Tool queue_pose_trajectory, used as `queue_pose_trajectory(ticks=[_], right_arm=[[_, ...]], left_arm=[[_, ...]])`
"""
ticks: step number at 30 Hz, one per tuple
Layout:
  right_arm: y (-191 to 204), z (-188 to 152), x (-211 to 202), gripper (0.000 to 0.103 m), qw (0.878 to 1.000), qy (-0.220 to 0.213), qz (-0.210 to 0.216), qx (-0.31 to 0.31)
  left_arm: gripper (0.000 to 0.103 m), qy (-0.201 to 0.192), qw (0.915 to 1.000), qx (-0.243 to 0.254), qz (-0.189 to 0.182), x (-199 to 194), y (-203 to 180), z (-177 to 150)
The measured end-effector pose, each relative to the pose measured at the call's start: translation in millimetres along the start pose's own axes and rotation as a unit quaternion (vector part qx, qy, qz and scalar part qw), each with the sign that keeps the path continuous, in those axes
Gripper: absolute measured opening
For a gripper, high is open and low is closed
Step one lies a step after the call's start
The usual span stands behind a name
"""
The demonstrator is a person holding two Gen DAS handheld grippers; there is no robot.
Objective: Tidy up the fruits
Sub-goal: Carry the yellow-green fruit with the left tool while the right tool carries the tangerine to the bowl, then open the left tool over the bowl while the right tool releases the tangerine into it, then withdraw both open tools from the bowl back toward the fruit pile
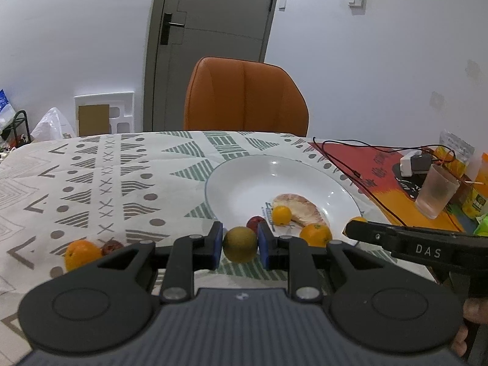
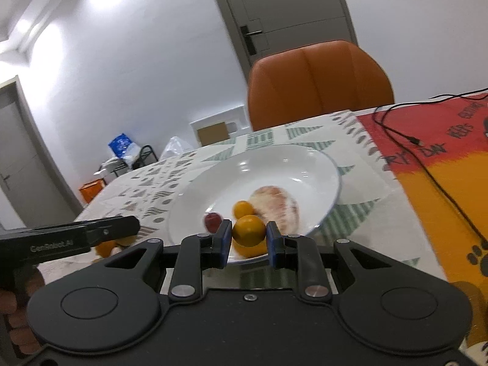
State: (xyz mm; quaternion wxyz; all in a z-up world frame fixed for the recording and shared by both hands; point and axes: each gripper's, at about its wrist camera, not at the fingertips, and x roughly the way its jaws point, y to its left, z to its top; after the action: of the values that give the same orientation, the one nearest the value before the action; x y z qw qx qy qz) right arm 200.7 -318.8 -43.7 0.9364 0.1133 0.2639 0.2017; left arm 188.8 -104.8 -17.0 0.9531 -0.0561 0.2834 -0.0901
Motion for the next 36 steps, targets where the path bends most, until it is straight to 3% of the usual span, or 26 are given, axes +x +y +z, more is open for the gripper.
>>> queue_pose_trajectory(ticks=[10,16,21,33,36], right_arm=[[-16,7,12,0.023,1.000,-0.007,-0.023,-0.002],[-22,9,12,0.034,1.000,-0.015,-0.026,0.004],[-23,4,8,0.035,1.000,-0.008,-0.017,0.005],[-19,-2,4,0.045,1.000,-0.002,-0.009,0.011],[-17,-2,4,0.046,1.000,-0.001,-0.007,0.011]], left_arm=[[0.023,0.008,0.9999,0.008,0.001,23,-12,7],[0.023,0.013,0.9999,0.011,-0.001,33,-18,9],[0.023,0.018,0.9998,0.012,-0.005,42,-23,11],[0.031,0.012,0.9999,0.003,0.008,34,-16,11],[0.037,0.010,0.9999,-0.001,0.012,28,-12,11]])
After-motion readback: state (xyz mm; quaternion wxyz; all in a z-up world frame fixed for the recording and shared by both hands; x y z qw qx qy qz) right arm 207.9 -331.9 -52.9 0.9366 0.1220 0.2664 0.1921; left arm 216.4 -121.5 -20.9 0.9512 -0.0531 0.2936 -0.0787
